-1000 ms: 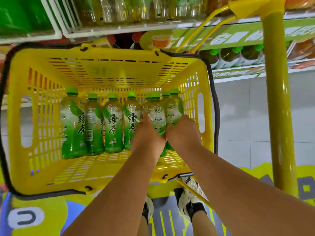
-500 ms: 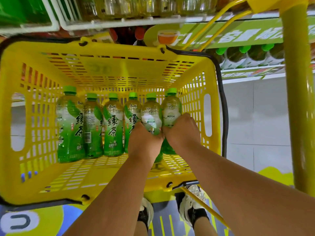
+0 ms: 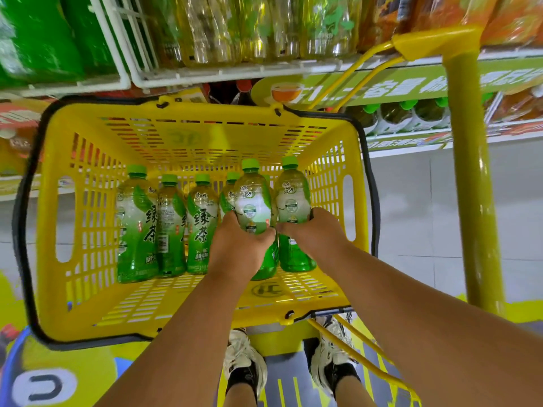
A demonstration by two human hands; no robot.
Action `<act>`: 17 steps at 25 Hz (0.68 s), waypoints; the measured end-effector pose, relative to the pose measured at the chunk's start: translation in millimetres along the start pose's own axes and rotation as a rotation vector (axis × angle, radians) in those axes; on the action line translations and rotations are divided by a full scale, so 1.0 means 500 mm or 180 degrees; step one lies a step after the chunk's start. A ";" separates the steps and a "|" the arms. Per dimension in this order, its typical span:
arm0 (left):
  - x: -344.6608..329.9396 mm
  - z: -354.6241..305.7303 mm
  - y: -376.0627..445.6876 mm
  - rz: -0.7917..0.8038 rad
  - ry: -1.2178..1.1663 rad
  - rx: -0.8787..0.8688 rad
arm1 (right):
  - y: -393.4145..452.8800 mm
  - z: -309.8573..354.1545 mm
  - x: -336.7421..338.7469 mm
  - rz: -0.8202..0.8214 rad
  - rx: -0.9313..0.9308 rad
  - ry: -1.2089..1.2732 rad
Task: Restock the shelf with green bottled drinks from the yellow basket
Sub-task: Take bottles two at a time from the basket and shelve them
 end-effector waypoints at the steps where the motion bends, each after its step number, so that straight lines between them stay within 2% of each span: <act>1: 0.016 -0.007 -0.011 -0.0034 -0.0006 -0.0099 | -0.012 0.006 0.007 0.0024 0.0028 0.0022; 9: 0.195 -0.077 -0.160 -0.0264 -0.0159 -0.0323 | -0.183 0.137 0.110 0.0060 0.0528 0.0447; 17: 0.452 -0.210 -0.442 -0.0663 -0.0497 -0.0722 | -0.487 0.318 0.299 0.0193 0.0901 0.0793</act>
Point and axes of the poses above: each hand's wrist, its own y-axis towards the middle knuckle, its own x-axis out of the back of the hand, z = x × y, the point moved 2 cm from there along y, towards the middle knuckle, and after that the axes turned 11 degrees about y, right-handed, at the moved point
